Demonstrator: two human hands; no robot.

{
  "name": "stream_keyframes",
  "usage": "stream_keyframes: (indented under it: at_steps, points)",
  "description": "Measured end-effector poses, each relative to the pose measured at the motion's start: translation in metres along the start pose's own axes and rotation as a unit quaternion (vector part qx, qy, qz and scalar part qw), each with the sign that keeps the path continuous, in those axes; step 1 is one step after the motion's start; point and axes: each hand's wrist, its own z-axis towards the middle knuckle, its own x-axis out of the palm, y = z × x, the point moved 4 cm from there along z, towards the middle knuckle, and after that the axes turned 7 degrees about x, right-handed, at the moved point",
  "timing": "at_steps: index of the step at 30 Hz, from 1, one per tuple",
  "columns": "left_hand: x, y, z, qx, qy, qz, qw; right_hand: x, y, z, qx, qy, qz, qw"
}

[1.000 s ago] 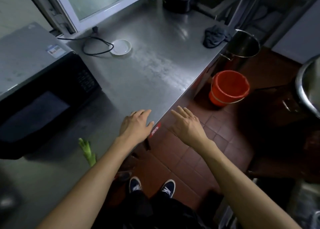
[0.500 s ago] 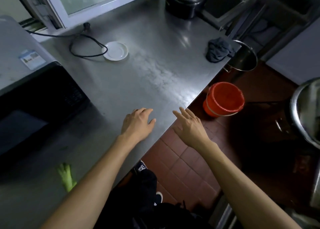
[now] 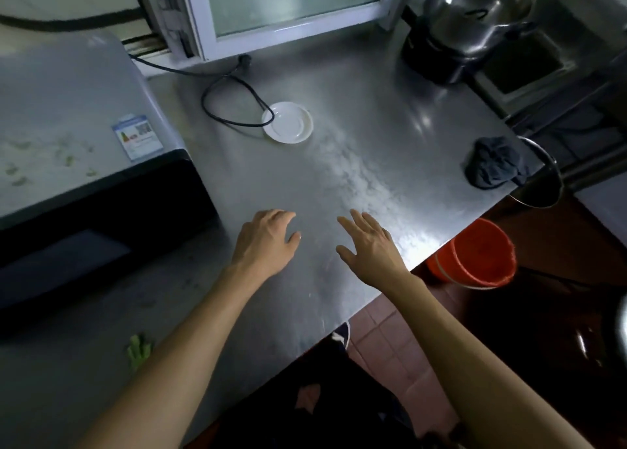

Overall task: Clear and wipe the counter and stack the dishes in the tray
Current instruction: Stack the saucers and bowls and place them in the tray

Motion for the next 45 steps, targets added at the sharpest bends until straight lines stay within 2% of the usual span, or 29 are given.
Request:
stream_keyframes:
  at_steps: [9,20,28,36,45]
  points:
    - [0.007,0.024,0.025,-0.066,-0.028,-0.008,0.997,0.006,0.012,0.08,-0.077,0.029,-0.009,0.997]
    - [0.009,0.025,0.113,-0.179,-0.026,-0.013,0.983,-0.001,0.0,0.251,-0.134,0.037,0.011,0.99]
    - [0.006,0.031,0.169,-0.244,-0.022,-0.018,0.969,-0.001,0.023,0.345,-0.201,0.035,-0.014,0.979]
    - [0.002,0.031,0.192,-0.264,-0.02,-0.029,0.964,0.016,0.019,0.356,-0.244,0.032,-0.055,0.968]
    - [0.008,0.013,0.195,-0.246,0.002,-0.028,0.969,0.017,-0.013,0.329,-0.23,0.012,-0.056,0.971]
